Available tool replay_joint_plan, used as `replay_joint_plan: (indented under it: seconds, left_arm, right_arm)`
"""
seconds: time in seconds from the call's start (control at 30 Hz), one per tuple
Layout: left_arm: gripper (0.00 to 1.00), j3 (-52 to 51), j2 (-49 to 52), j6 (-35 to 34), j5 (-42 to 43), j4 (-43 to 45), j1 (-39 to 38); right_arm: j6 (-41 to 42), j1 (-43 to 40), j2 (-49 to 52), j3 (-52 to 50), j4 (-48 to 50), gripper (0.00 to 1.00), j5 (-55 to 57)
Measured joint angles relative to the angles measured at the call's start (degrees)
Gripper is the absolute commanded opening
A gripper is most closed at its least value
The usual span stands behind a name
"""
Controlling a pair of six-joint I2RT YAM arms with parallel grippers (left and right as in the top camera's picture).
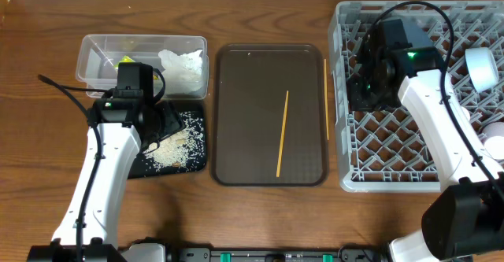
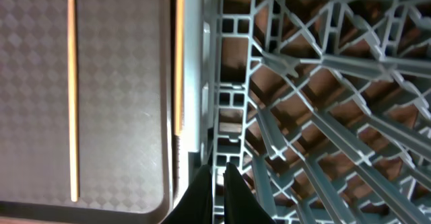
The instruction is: Sort waste into correct bins and load items into the dishwasher rack
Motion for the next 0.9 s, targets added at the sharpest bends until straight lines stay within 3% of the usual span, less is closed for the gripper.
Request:
replay_joint_plan:
  seconds: [0.3,0.43,0.67,0.9]
  left_arm:
    - [0.71,0.00,0.00,0.00,0.00,0.02,0.00]
    - [0.72,0.00,0.00,0.00,0.00,0.02,0.00]
    - [0.72,0.00,0.00,0.00,0.00,0.02,0.00]
    - [0.72,0.00,0.00,-0.02,0.02,0.00,0.00]
  right_arm:
    - [-0.04,2.58,0.00,-0.02,4.83,0.13,-1.90]
    - [-0.02,5.77,0.00,-0.02,8.26,0.25,-3.98]
    - [0.94,13.18,0.22,-0.02,10.25,0.36,-5.18]
    - [6.29,20.06,6.56,-0.02,10.88,0.36,-5.31]
